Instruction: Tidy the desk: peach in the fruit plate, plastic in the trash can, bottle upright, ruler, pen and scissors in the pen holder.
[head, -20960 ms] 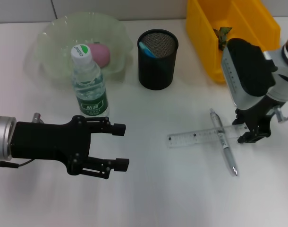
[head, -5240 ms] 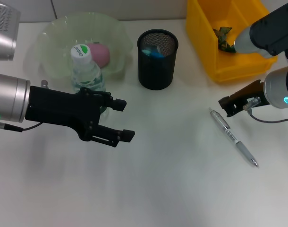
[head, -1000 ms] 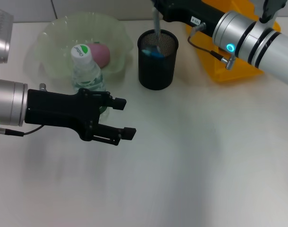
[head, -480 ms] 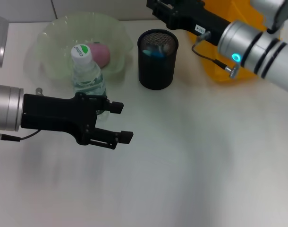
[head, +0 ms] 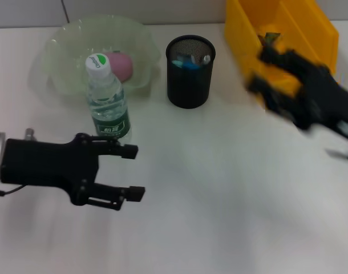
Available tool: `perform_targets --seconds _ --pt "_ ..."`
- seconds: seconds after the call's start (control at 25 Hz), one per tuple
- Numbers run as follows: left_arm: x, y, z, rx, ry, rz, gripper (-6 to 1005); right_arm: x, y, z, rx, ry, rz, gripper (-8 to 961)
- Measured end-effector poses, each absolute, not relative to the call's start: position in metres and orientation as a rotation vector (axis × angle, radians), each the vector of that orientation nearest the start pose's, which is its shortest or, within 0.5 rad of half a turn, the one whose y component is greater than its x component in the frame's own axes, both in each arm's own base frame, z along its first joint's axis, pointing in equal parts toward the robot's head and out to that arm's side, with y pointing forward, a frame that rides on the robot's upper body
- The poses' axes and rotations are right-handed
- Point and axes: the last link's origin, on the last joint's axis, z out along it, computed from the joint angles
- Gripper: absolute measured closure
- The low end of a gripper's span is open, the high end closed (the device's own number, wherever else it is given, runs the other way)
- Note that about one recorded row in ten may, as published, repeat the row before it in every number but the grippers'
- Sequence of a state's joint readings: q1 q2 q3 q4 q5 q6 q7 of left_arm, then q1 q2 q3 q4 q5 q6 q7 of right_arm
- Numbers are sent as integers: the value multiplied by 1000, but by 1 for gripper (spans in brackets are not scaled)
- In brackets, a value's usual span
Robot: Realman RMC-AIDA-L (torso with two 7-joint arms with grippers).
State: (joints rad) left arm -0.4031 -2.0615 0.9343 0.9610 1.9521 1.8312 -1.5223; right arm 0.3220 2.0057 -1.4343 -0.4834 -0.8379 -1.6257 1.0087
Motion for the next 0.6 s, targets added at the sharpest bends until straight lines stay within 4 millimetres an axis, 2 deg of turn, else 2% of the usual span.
perform_targets --seconds 0.12,0.16,0.28,0.36,0.4,0.6 --pt "-250 277 25 -3023 -445 -657 143 268 247 10 -2491 405 1368 253" --pt "-253 274 26 -3016 -436 -670 143 283 229 8 -2574 447 1299 253" --pt "-256 272 25 -3011 -425 -683 143 293 217 0 -2661 490 1215 254" --pt "-260 270 25 -3007 -408 -688 143 299 207 -14 -2702 522 1158 254" --pt "-268 266 24 -2996 -383 -706 143 299 207 -14 -2702 522 1158 254" --pt "-275 262 26 -3000 -350 -728 143 293 203 -26 -2686 467 1181 254"
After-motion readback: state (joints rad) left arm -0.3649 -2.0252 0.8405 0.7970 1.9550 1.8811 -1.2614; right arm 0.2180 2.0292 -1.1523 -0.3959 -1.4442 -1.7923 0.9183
